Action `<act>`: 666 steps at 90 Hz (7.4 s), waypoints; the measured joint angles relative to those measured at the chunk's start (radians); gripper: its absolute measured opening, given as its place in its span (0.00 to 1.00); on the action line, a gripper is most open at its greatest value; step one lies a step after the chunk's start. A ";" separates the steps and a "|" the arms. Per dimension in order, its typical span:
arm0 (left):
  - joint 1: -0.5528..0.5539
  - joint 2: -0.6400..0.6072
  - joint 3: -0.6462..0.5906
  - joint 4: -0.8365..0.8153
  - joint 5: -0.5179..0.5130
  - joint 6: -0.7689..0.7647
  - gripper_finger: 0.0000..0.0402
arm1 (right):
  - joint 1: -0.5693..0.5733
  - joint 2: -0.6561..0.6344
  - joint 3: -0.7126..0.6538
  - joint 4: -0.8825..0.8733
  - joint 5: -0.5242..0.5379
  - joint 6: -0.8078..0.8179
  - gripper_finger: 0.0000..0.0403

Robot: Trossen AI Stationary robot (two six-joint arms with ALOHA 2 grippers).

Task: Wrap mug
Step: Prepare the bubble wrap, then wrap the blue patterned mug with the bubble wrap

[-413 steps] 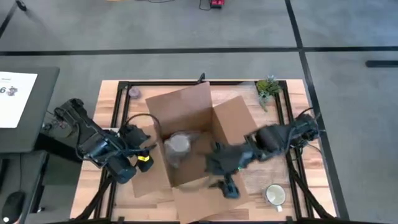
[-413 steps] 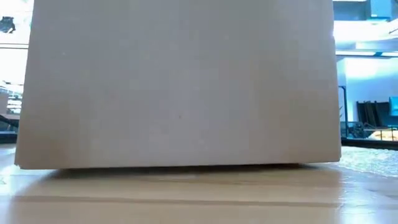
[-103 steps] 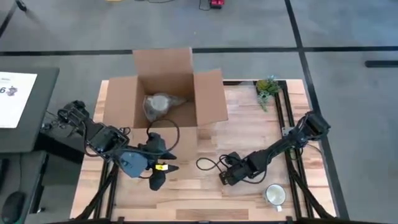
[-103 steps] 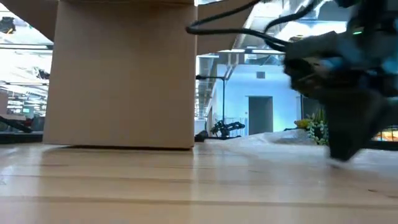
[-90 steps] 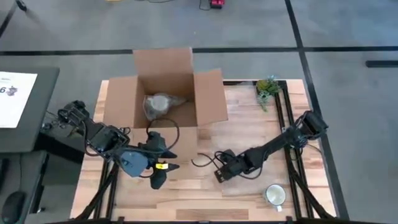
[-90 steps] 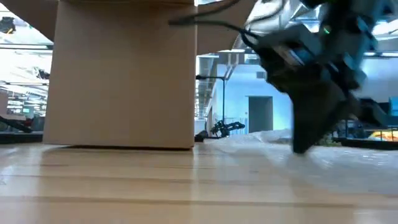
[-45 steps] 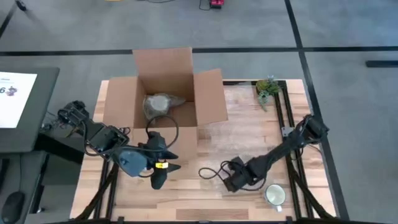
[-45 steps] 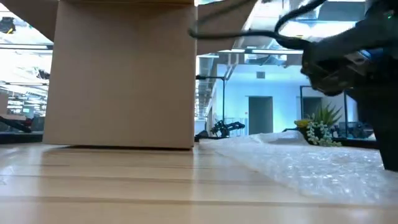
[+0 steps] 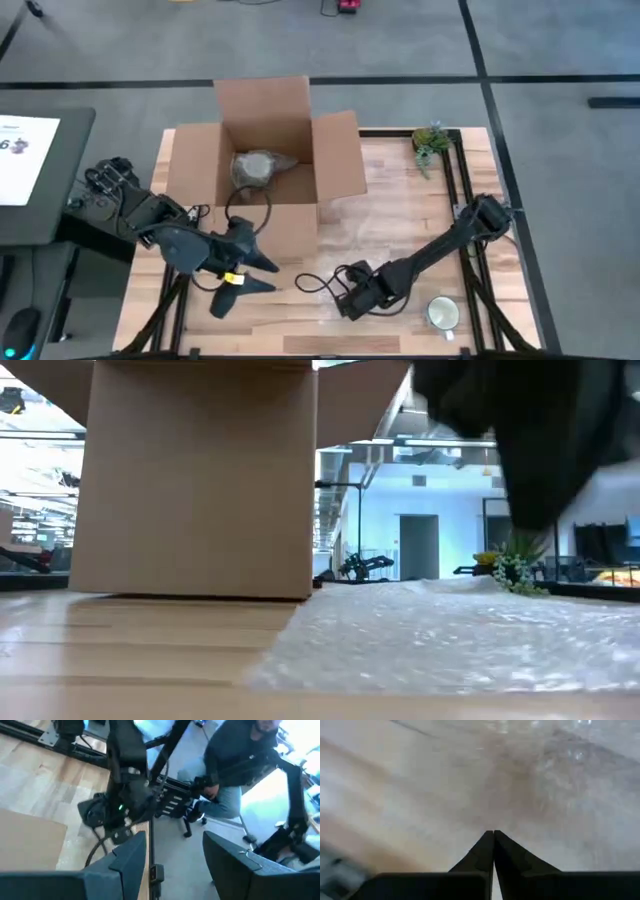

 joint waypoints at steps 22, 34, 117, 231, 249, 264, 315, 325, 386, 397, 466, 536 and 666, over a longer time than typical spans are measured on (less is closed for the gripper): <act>-0.021 0.001 0.000 -0.051 0.014 0.079 0.44 | 0.119 -0.013 0.253 -0.316 -0.002 0.078 0.03; -0.023 0.003 0.000 -0.052 0.017 0.089 0.44 | 0.216 -0.013 0.295 -0.453 -0.004 0.203 0.14; 0.054 0.003 0.000 0.114 0.014 0.116 0.44 | 0.425 -0.008 0.022 -0.344 -0.140 0.358 0.51; 0.034 0.003 0.000 0.132 0.005 0.026 0.44 | -0.282 -0.021 0.097 -0.370 0.050 -1.033 0.01; 0.034 0.003 0.000 0.135 0.004 0.023 0.44 | -0.264 -0.020 0.011 -0.253 -0.029 -1.032 0.01; 0.034 0.003 0.000 0.135 0.004 0.023 0.44 | -0.212 -0.021 -0.008 -0.270 -0.093 -0.936 0.01; 0.036 0.003 0.000 0.085 -0.010 0.057 0.44 | -0.023 -0.020 0.094 -0.443 -0.135 -0.590 0.02; 0.036 0.003 0.000 0.074 -0.025 0.058 0.44 | -0.043 -0.021 0.063 -0.415 -0.135 -0.590 0.02; 0.036 0.003 0.000 0.070 -0.046 0.048 0.44 | -0.143 -0.057 0.032 -0.346 -0.116 -0.712 0.47; 0.036 0.003 0.000 0.069 -0.046 0.047 0.44 | -0.126 -0.119 0.075 -0.429 -0.059 -0.705 0.55; 0.037 0.002 0.000 0.117 -0.044 0.118 0.44 | -0.684 -0.632 -0.123 -0.646 0.204 -0.893 0.50; 0.152 0.002 0.000 0.114 -0.197 -0.119 0.44 | -1.303 -0.232 -0.524 0.131 -0.072 -1.544 0.52; 0.150 0.003 0.000 -0.061 -0.187 0.208 0.44 | 0.103 -0.823 -0.346 -0.114 0.486 -0.272 0.00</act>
